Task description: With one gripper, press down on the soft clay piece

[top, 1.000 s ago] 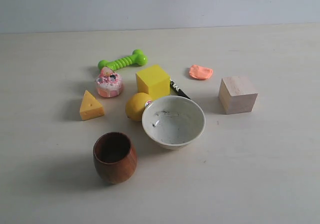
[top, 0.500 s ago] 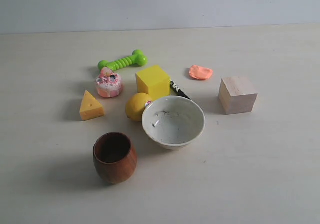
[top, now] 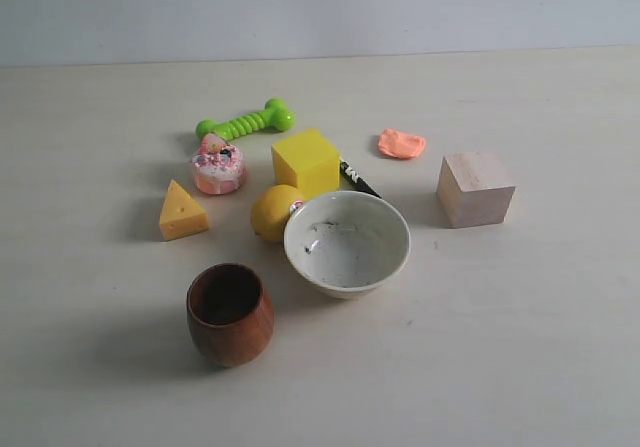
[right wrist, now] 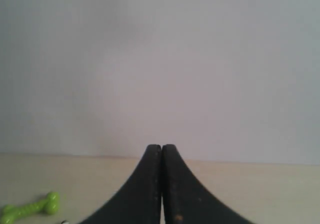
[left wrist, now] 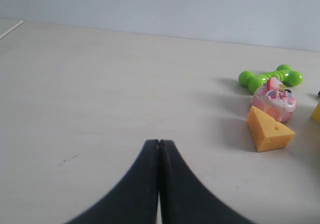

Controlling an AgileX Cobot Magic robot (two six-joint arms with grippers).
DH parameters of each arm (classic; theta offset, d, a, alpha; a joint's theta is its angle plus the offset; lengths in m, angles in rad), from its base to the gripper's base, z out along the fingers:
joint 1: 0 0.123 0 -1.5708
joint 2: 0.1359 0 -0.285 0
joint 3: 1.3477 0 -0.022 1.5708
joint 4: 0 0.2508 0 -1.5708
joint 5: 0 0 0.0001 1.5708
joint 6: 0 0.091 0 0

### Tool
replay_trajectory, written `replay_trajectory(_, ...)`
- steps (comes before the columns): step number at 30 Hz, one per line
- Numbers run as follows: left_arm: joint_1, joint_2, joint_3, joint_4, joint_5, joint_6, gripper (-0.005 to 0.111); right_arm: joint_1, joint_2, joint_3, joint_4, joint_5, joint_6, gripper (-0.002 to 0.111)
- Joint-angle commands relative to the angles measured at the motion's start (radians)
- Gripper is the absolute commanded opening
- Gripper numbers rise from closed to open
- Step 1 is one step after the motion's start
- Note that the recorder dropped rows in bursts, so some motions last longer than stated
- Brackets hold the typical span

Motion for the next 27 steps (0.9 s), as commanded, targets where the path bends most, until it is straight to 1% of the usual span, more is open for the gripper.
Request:
replay_trajectory(1, -0.006, -0.007, 0.0, -0.008, -0.008, 0.005, 0.0, 0.115, 0.199, -0.107, -0.016, 0.104, -0.034, 0.0)
replay_trajectory(3, -0.006, -0.007, 0.0, -0.008, -0.008, 0.005, 0.0, 0.178, 0.277, -0.137, -0.083, 0.116, -0.004, 0.0)
replay_trajectory(7, -0.006, -0.007, 0.0, -0.008, -0.008, 0.005, 0.0, 0.299, 0.446, -0.2, -0.284, 0.164, 0.169, 0.0)
replay_trajectory(9, -0.006, -0.007, 0.0, -0.008, -0.008, 0.005, 0.0, 0.337, 0.539, -0.236, -0.361, 0.199, 0.221, 0.0)
replay_trajectory(11, -0.006, -0.007, 0.0, -0.008, -0.008, 0.005, 0.0, 0.364, 0.631, -0.277, -0.374, 0.233, 0.225, 0.0)
replay_trajectory(14, -0.006, -0.007, 0.0, -0.008, -0.008, 0.005, 0.0, 0.375, 0.751, -0.339, -0.374, 0.269, 0.221, 0.0)
replay_trajectory(18, -0.006, -0.007, 0.0, -0.008, -0.008, 0.005, 0.0, 0.375, 0.854, -0.373, -0.372, 0.256, 0.219, 0.0)
replay_trajectory(23, -0.006, -0.007, 0.0, -0.008, -0.008, 0.005, 0.0, 0.375, 0.896, -0.373, -0.368, 0.207, 0.226, 0.0)
replay_trajectory(27, -0.006, -0.007, 0.0, -0.008, -0.008, 0.005, 0.0, 0.375, 0.909, -0.373, -0.313, 0.202, 0.269, 0.0)
